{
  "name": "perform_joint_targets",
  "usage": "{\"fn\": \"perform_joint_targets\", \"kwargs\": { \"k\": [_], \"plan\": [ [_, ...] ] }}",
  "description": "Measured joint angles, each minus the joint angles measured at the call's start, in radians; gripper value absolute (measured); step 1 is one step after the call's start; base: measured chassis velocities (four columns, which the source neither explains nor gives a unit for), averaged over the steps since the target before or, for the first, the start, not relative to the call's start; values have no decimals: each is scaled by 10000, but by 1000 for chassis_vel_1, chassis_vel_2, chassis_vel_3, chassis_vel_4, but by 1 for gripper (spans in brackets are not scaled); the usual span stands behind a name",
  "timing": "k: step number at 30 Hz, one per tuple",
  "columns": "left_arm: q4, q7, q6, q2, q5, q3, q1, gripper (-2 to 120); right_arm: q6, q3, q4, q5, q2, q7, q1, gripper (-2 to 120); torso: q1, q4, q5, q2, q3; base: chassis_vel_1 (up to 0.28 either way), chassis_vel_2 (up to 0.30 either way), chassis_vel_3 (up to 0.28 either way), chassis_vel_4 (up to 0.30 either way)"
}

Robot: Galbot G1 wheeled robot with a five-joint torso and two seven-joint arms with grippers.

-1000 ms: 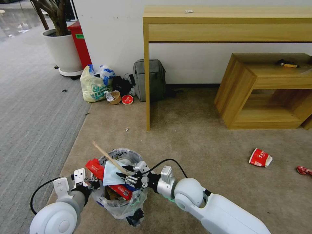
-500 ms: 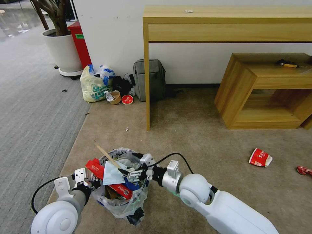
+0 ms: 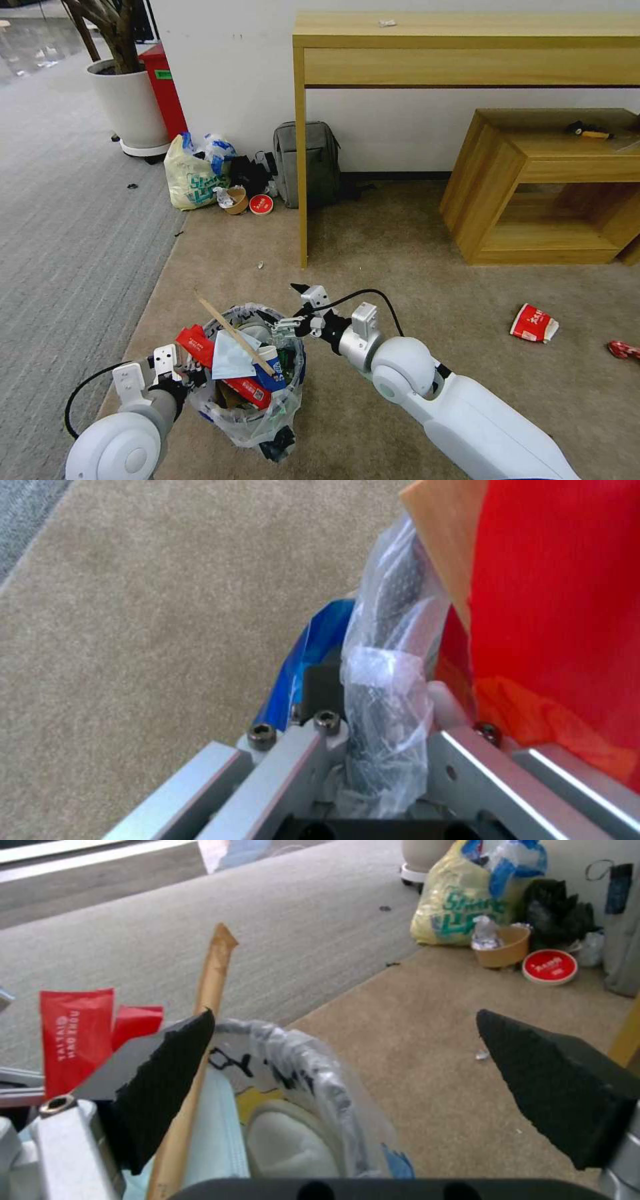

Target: Pick up the trash bin and place the garbage on the floor into it.

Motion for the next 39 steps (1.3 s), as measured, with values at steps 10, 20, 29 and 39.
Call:
{"fn": "perform_joint_targets", "kwargs": {
  "k": [10,20,29,39],
  "plan": [
    [-154,83,0,-134,146,-26,181,0,-215,1269,258,-4,-259,704,-769,100,0,0,1,0,0,0,0,0,0],
    [-154,216,0,-165,317,-38,225,0,-320,3623,703,-470,-242,559,-2302,100,0,-4,2,0,-1,0,0,0,0],
    [-266,411,0,-159,521,3,347,0,-202,4952,939,-1122,7,85,-3600,100,0,-2,1,-1,-1,0,0,0,0],
    [-365,740,0,-295,986,23,568,0,-103,5148,918,-1103,25,56,-3670,100,0,1,3,0,-1,-92,-98,105,108]
  ]
}}
